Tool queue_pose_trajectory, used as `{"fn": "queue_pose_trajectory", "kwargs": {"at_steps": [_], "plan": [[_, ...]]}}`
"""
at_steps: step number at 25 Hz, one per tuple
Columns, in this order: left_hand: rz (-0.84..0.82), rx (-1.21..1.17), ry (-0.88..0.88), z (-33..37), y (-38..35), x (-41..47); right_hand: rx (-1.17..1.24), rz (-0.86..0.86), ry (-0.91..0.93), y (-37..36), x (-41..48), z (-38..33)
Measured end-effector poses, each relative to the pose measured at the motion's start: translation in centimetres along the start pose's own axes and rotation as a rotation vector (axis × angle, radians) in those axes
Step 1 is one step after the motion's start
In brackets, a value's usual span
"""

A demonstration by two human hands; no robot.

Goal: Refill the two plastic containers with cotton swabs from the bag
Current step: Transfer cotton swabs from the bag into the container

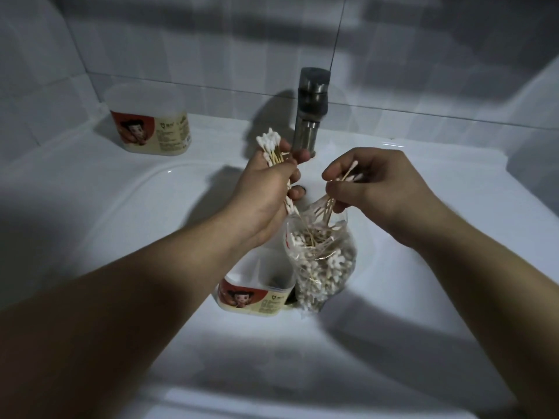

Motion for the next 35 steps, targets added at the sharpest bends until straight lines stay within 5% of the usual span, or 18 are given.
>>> {"fn": "queue_pose_trajectory", "kwargs": {"at_steps": [11, 26, 35], "plan": [[-0.099, 0.314, -0.065, -1.0, -0.4, -0.3, 0.375, 0.036, -0.009, 0.6, 0.3, -0.3], [-0.211, 0.45, -0.002, -1.3, -0.7, -0.7, 0.301, 0.167, 0.04, 0.9, 0.4, 0.0], [-0.144, 0.527, -0.067, -1.4, -0.3, 0.0, 0.219, 0.221, 0.027, 2.6, 0.9, -0.4]]}}
Point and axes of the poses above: each hand's wrist, its own x-axis towards the middle knuckle, its own y-axis out of the back of the hand, z = x × y, the point moved 3 cm from there along x, towards the middle knuckle, and after that the axes turned 15 degrees about x, right-handed, at the moved point
